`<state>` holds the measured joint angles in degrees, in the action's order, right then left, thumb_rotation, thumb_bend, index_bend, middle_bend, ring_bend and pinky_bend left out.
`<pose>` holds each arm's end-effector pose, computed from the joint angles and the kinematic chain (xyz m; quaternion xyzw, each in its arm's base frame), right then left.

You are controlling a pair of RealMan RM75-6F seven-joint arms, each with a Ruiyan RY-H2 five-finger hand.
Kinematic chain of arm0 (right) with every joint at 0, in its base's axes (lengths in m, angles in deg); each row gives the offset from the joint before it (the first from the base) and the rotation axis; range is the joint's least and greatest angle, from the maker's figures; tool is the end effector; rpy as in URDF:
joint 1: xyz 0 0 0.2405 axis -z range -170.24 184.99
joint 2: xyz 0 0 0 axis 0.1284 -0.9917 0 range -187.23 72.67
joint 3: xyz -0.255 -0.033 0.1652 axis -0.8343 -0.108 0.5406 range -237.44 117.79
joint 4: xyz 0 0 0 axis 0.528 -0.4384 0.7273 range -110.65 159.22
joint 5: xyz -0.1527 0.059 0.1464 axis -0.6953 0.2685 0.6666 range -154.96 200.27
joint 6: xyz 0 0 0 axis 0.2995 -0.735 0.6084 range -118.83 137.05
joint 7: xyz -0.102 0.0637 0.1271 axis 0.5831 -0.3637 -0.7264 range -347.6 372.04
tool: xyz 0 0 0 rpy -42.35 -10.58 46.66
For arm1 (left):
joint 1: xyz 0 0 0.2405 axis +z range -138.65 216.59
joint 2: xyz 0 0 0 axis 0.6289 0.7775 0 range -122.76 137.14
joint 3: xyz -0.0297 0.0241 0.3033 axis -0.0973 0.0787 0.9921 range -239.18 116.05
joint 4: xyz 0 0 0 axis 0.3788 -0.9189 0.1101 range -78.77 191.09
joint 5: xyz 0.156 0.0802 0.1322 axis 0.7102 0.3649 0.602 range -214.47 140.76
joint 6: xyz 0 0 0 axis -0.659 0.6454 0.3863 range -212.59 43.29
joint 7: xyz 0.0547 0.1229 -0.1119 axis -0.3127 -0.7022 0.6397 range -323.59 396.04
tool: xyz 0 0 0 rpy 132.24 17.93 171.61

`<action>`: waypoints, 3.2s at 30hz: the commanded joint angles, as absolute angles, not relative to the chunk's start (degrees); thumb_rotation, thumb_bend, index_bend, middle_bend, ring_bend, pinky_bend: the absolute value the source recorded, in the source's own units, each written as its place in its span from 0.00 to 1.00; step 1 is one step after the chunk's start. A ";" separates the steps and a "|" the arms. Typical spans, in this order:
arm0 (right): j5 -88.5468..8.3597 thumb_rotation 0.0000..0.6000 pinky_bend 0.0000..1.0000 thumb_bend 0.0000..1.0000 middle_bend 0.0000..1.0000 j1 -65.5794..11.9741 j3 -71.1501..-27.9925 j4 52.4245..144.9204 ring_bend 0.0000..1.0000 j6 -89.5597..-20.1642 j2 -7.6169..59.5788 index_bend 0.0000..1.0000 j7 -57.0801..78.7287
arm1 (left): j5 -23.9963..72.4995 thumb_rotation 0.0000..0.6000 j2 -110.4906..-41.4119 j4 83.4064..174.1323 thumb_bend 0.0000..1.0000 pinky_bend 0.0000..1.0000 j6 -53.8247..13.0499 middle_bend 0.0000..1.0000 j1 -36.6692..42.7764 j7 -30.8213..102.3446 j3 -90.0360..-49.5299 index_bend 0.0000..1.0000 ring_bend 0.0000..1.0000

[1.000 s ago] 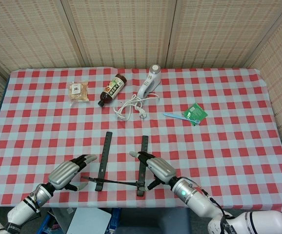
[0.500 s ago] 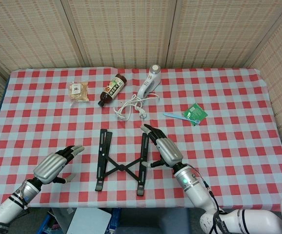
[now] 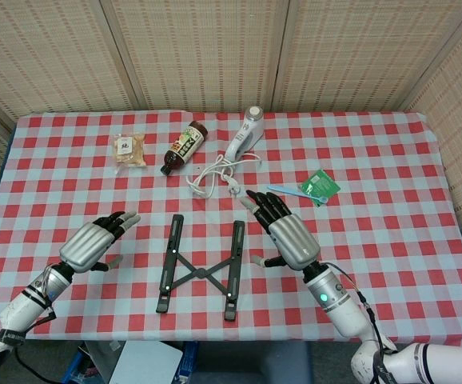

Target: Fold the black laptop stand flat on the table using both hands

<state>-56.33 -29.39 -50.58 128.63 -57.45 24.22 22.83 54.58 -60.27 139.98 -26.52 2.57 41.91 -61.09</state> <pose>-0.1189 -0.3407 0.0236 0.6994 -0.3786 0.5172 0.3164 -0.2590 0.3724 0.0811 -0.8035 -0.3070 -0.3386 0.3814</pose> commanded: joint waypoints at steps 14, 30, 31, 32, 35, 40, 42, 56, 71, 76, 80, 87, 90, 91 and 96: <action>-73.51 1.00 0.00 0.00 0.00 -33.93 -58.10 115.69 0.00 -51.62 28.61 0.00 33.32 | 58.08 1.00 -78.93 115.29 0.24 0.22 -30.72 0.01 -6.10 40.10 -62.43 0.00 0.06; -77.24 1.00 0.00 0.00 0.00 -33.88 -60.25 102.71 0.00 -53.09 35.97 0.00 33.31 | 58.51 1.00 -84.99 108.47 0.23 0.21 -31.88 0.00 -8.72 43.21 -60.43 0.00 0.04; -77.42 1.00 0.00 0.00 0.00 -33.89 -60.45 101.90 0.00 -53.13 36.42 0.00 32.94 | 58.35 1.00 -85.18 108.38 0.23 0.21 -31.87 0.00 -8.73 43.43 -60.38 0.00 0.04; -77.46 1.00 0.00 0.00 0.00 -33.89 -60.58 101.37 0.00 -53.10 36.73 0.00 32.63 | 58.30 1.00 -85.30 108.30 0.23 0.21 -31.82 0.00 -8.74 43.56 -60.31 0.00 0.04; -77.65 1.00 0.00 0.00 0.00 -33.99 -60.78 99.57 0.00 -53.01 37.73 0.00 32.31 | 58.30 1.00 -85.64 107.82 0.23 0.21 -31.78 0.00 -8.83 43.72 -59.94 0.00 0.04; -78.21 1.00 0.00 0.00 0.00 -34.43 -60.91 96.11 0.00 -52.92 39.97 0.00 32.23 | 58.02 1.00 -86.24 107.25 0.23 0.21 -31.66 0.00 -8.93 44.25 -59.64 0.00 0.04; -78.41 1.00 0.00 0.00 0.00 -34.57 -60.81 94.70 0.00 -53.16 41.00 0.00 32.11 | 57.86 1.00 -86.42 107.12 0.23 0.21 -31.67 0.00 -8.95 44.39 -59.58 0.00 0.04; -78.45 1.00 0.00 0.00 0.00 -36.14 -60.25 87.82 0.00 -53.01 45.77 0.00 30.38 | 57.12 1.00 -86.87 106.33 0.23 0.21 -31.47 0.00 -8.80 46.12 -58.87 0.00 0.04; -78.69 1.00 0.00 0.00 0.00 -37.08 -60.05 83.57 0.00 -54.25 49.18 0.00 29.72 | 56.51 1.00 -86.85 107.11 0.23 0.21 -32.20 0.00 -8.97 47.53 -58.38 0.00 0.04; -78.70 1.00 0.00 0.00 0.00 -37.26 -59.83 81.72 0.00 -55.13 50.58 0.00 29.17 | 56.14 1.00 -86.88 107.92 0.23 0.21 -32.21 0.00 -8.99 48.97 -58.52 0.00 0.04; -78.61 1.00 0.00 0.00 0.00 -37.42 -59.55 80.28 0.00 -55.82 51.74 0.00 28.70 | 55.87 1.00 -86.65 108.78 0.23 0.21 -32.39 0.00 -9.14 49.91 -58.67 0.00 0.04; -78.61 1.00 0.00 0.00 0.00 -38.13 -59.00 78.35 0.00 -56.72 53.56 0.00 27.96 | 55.57 1.00 -86.07 110.86 0.23 0.21 -32.72 0.00 -9.46 50.59 -58.87 0.00 0.04; -78.72 1.00 0.00 0.00 0.00 -38.47 -58.96 77.81 0.00 -56.91 54.20 0.00 27.86 | 55.46 1.00 -85.92 111.67 0.23 0.21 -32.81 0.00 -9.58 50.39 -58.98 0.00 0.04; -78.77 1.00 0.00 0.00 0.00 -38.60 -58.91 77.60 0.00 -57.05 54.45 0.00 27.85 | 55.39 1.00 -85.86 112.00 0.23 0.21 -32.90 0.00 -9.63 50.34 -59.02 0.00 0.04; -78.59 1.00 0.00 0.00 0.00 -39.17 -58.45 77.03 0.00 -57.25 55.42 0.00 28.02 | 54.77 1.00 -85.50 113.78 0.23 0.21 -33.58 0.00 -9.98 50.53 -59.46 0.00 0.04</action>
